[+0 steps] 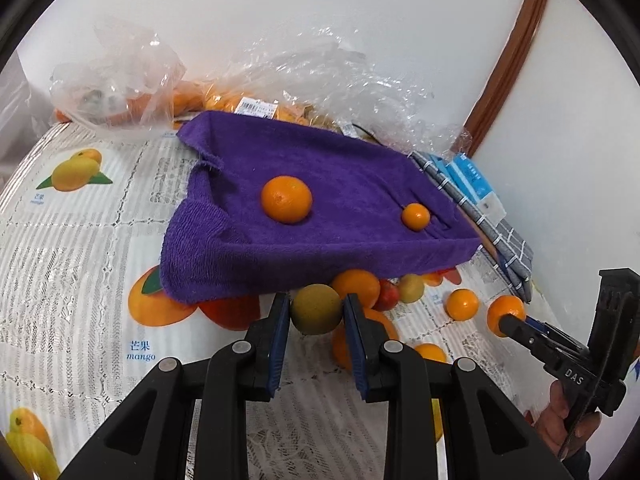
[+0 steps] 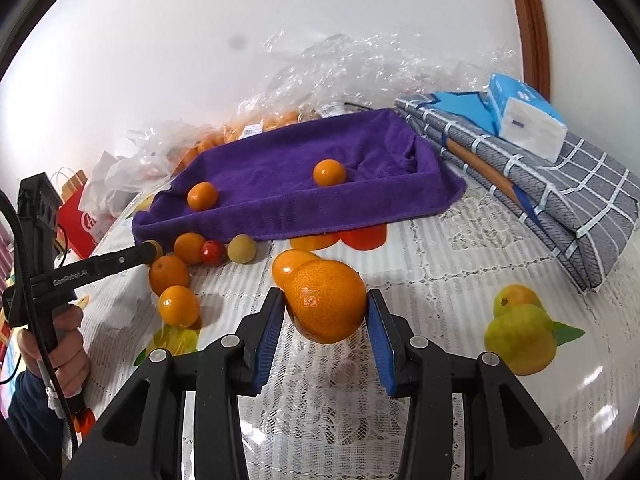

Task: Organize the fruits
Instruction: 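Carry the orange and the yellow-green fruit over the purple towel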

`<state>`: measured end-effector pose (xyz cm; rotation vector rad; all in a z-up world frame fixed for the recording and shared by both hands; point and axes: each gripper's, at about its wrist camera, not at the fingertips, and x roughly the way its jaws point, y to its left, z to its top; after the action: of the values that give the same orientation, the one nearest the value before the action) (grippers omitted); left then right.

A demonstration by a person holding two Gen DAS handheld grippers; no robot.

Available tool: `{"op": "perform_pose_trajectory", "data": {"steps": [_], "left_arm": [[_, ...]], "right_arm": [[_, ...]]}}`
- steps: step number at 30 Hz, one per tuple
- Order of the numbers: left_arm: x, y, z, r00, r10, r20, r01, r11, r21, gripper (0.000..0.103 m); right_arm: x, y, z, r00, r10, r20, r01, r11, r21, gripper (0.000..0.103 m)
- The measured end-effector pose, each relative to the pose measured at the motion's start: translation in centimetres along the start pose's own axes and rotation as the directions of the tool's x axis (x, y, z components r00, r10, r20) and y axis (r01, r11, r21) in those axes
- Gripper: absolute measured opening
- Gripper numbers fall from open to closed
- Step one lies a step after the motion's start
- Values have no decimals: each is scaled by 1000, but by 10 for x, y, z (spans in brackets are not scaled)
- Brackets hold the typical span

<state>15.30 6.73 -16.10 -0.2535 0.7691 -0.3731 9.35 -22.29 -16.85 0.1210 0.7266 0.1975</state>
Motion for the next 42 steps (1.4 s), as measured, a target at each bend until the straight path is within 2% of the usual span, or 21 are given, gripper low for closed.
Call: {"op": "perform_pose_trajectory", "data": {"steps": [4,7,13,18,22,29,31,36,39,42], "left_arm": [[-10,-1,-1,999,-27,26,27,1000,-6,26],[-23,-4,1,997,-16,74,17,1000,-7,26],[-50,-14,11,984,-45,170,48,999,-13,26],[-55,-24,40,979,2,205,-2,1000,0,26],[-47,-23,64,972,36,232,-30,999,-31,26],[-20,-11,94,948,102,301,-79,993,-89,26],[-11,-6,93,951,107,291,-83,992,-96,26],[19,12,81,976,91,197,-67,990,-127,26],[26,12,77,979,92,181,-70,989,-127,26],[32,10,73,983,78,167,-58,991,-120,26]], "right_arm": [[-2,-1,1,1000,-10,4,10,1000,2,41],[-5,4,6,1000,-25,2,25,999,-20,41],[-22,21,35,998,8,54,-4,998,-64,41],[-26,35,66,994,23,110,-12,995,-94,42],[-17,41,91,989,26,146,-10,995,-104,42],[17,47,129,984,30,173,-12,995,-103,41],[30,49,134,984,31,175,-14,995,-101,42],[65,40,126,992,31,120,-21,997,-80,42],[76,31,123,997,10,80,-6,999,-51,41],[78,21,122,997,-6,80,8,1000,-29,42]]}}
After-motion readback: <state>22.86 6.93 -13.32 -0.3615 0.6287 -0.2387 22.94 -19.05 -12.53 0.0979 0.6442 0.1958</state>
